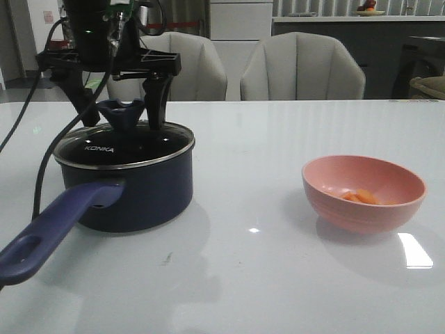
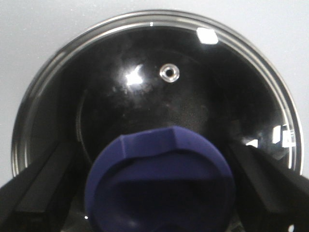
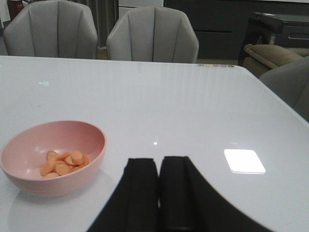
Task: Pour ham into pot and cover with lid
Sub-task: 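Lower the left gripper onto the purple knob of the glass lid, then grip the knob and lift the glass lid off the saucepan, then set the glass lid down on the table beside the saucepan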
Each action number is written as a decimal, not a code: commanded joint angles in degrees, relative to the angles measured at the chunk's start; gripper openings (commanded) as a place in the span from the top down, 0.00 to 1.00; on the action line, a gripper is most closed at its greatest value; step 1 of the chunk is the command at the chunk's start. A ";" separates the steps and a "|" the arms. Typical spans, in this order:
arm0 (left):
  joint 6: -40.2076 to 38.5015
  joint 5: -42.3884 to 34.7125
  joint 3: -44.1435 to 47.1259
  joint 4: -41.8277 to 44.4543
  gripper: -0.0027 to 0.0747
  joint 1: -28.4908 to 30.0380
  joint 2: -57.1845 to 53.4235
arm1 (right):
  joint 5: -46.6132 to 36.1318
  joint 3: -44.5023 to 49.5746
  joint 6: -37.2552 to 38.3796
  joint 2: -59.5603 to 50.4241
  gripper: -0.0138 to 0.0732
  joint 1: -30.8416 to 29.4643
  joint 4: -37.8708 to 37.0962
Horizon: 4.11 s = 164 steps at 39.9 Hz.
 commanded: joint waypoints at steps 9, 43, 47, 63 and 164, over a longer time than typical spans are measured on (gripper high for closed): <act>-0.67 -1.09 -1.91 0.05 0.51 -0.46 -3.10 | -4.25 -0.30 -0.01 -1.12 0.68 -0.35 -0.73; -0.67 6.80 -10.45 7.33 0.54 -0.26 -4.58 | -4.25 -0.30 -0.01 -1.12 0.68 -0.35 -0.73; -0.67 6.80 -10.08 10.31 0.54 -0.26 -5.46 | -4.25 -0.30 -0.01 -1.12 0.68 -0.35 -0.73; 0.48 5.19 -6.08 9.49 0.54 11.04 -11.61 | -4.25 -0.30 -0.01 -1.12 0.68 -0.35 -0.73; 16.43 -26.51 33.80 -6.10 0.24 22.83 -33.83 | -4.25 -0.30 -0.01 -1.12 0.68 -0.35 -0.73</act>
